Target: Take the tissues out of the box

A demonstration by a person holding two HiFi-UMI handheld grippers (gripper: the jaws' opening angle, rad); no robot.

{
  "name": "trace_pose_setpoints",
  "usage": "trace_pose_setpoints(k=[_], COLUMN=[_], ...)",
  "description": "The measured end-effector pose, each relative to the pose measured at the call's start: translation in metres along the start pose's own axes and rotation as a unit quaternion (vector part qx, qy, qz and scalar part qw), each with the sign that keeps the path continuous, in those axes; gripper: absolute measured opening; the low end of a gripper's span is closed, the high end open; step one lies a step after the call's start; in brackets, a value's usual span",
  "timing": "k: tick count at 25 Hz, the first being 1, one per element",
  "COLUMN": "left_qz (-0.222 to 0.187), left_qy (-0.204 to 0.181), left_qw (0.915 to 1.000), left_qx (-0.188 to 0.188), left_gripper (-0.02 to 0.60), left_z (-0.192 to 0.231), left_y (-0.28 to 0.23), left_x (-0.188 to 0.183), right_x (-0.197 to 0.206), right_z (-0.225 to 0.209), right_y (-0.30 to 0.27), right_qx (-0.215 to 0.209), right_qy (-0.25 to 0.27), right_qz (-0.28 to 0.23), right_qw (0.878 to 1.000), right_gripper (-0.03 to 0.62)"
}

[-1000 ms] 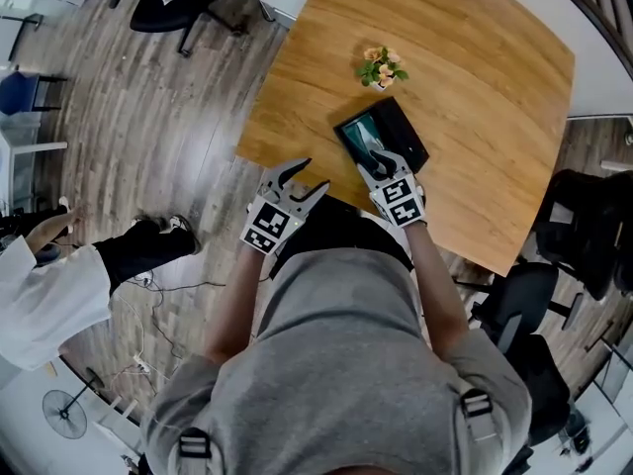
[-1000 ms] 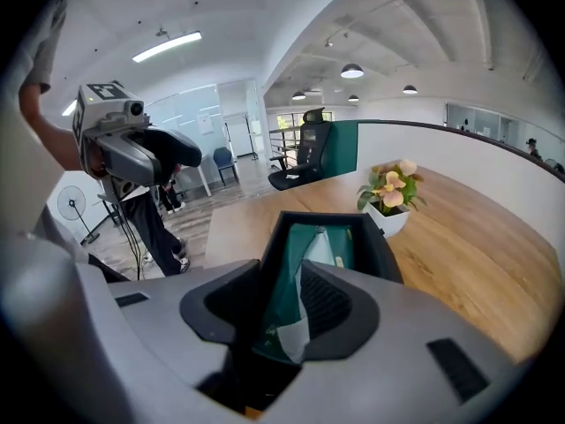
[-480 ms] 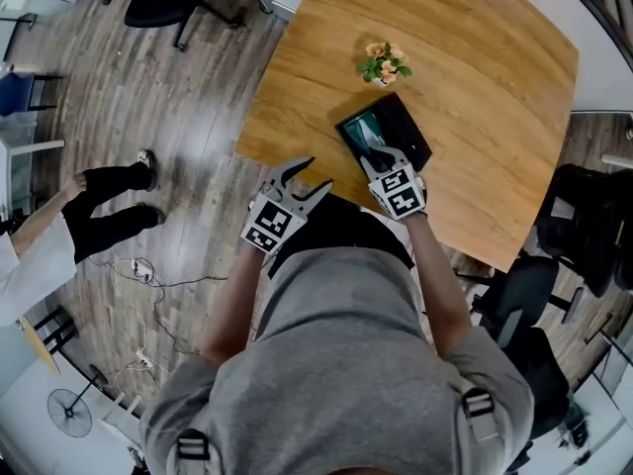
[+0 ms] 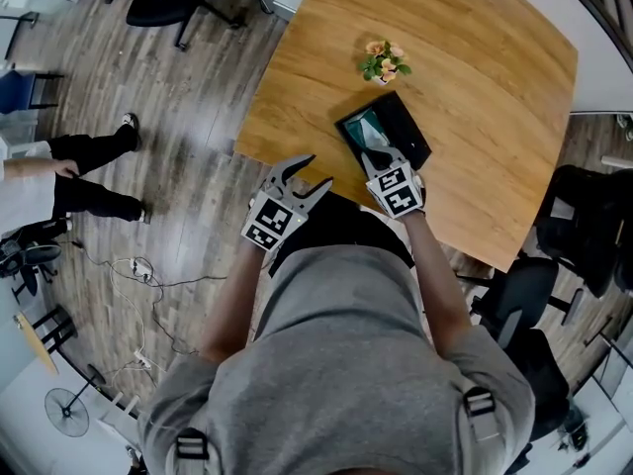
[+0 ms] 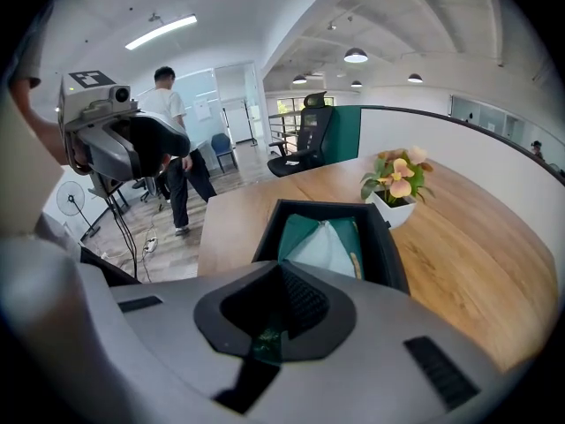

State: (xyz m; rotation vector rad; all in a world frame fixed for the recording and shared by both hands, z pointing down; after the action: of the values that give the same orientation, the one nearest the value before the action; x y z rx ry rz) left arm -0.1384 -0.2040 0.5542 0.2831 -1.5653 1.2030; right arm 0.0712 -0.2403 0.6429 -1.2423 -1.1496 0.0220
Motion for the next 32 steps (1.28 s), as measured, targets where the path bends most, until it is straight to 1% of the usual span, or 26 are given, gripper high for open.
trace_pose_setpoints(k=[7,13,18,25,32], left_qz=[-0.01,-0.017,-0.023,-0.033,-0.042], left_qy=[-0.009,-0.008,-0.013,-0.021,-0.026], left_qw=[0.9999,0.9997,0.9994,0.9988,0.9981], left_qx=[-0.006,-0.015,-0.021,-0.031,-0.036], left_gripper=[0.233,0.23,0.229,0.229,0.227], left_z=[-0.011,-0.015,-0.018,-0.017,-0.018], left_y=[0.003,0.008,0.013,0.016,0.018], left_x=[-0.005,-0.007,-0.012,-0.02,-0.028], right_x=[-0.005,-0.009,-0.017,-0.021,-0.031], right_z=[-0.001,-0.001,0.001,0.0,0.002], right_y=[0.014,0.026,0.037,0.051,0.07], right_qx=[0.014,0.027,0.034,0.045,0.057], right_qy=[0.014,0.014,0.025,0.034,0.053], right_qz=[-0.018,-0.032,-0.043,-0.054,-0.065], right_qw=[1.0,0.999,0.998,0.997,0.995], right_gripper=[0.005,0.005,0.005,0.005,0.005])
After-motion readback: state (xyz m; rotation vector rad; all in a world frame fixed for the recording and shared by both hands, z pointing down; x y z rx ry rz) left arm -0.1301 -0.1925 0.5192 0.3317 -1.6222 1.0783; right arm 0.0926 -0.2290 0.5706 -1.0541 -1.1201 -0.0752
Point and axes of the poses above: the fingertips, and each gripper's own axes: y backward along the fingers, z to its left, x out of its underside, the point moved 10 cm from there along y, backward along the fingers, and after that the axes turned 1 degree about y, right-handed, at the moved point
